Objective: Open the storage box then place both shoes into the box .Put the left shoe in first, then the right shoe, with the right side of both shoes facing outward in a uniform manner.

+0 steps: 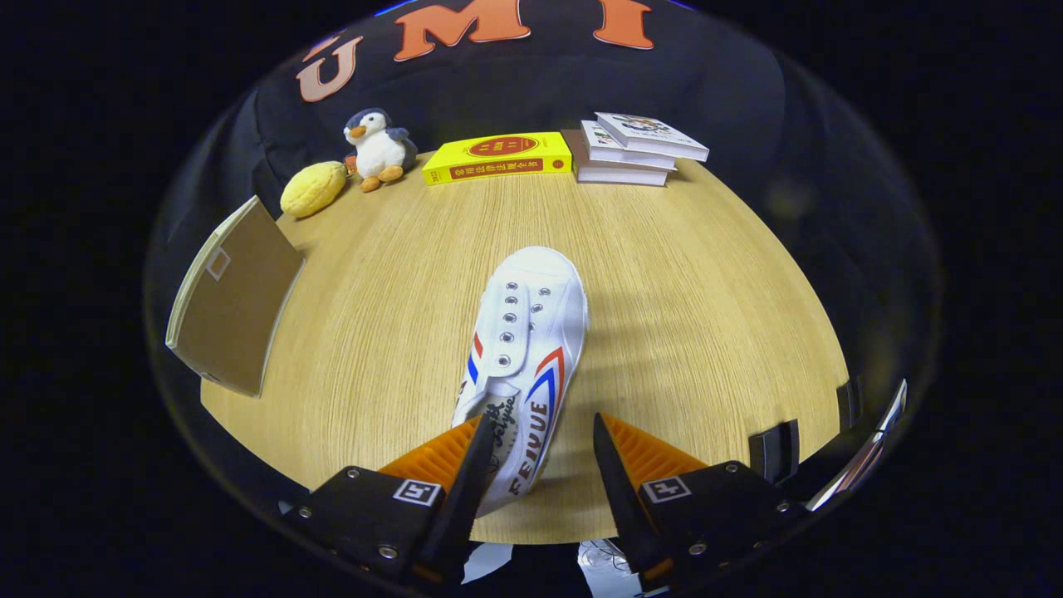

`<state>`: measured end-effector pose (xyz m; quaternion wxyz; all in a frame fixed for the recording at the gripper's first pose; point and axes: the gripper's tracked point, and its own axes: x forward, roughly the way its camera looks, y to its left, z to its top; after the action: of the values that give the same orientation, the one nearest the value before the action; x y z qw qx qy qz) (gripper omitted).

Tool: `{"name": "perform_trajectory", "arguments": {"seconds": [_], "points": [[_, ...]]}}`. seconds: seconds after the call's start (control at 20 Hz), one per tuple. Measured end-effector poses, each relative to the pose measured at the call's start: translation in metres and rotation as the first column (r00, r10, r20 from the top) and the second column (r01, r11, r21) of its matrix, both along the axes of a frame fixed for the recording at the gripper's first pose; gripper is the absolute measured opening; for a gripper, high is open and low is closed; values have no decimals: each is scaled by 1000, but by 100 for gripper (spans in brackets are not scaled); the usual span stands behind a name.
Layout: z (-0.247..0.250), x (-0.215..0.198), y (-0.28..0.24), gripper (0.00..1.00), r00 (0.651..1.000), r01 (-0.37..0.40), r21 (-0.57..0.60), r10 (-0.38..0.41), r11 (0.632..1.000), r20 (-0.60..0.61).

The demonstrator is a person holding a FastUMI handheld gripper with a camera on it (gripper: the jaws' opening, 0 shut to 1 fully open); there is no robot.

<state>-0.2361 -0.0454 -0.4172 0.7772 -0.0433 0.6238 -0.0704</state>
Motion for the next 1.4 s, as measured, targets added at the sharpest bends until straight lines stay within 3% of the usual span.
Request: {"name": "perform_trajectory", "arguments": {"seconds": [0.35,0.5,0.65,0.8,1.0,1.4], "points": [[-19,-3,4,51,997,-35,3,36,999,-62],[-21,-2,7,35,997,26,26,-24,999,-79],[-22,-1,5,27,987,139,55,-134,989,-85],[-21,0,1,6,980,191,83,-186,978,-69],[-1,16,7,4,958,286,156,-284,945,-33],[37,66,42,4,959,252,244,-276,936,68]]}}
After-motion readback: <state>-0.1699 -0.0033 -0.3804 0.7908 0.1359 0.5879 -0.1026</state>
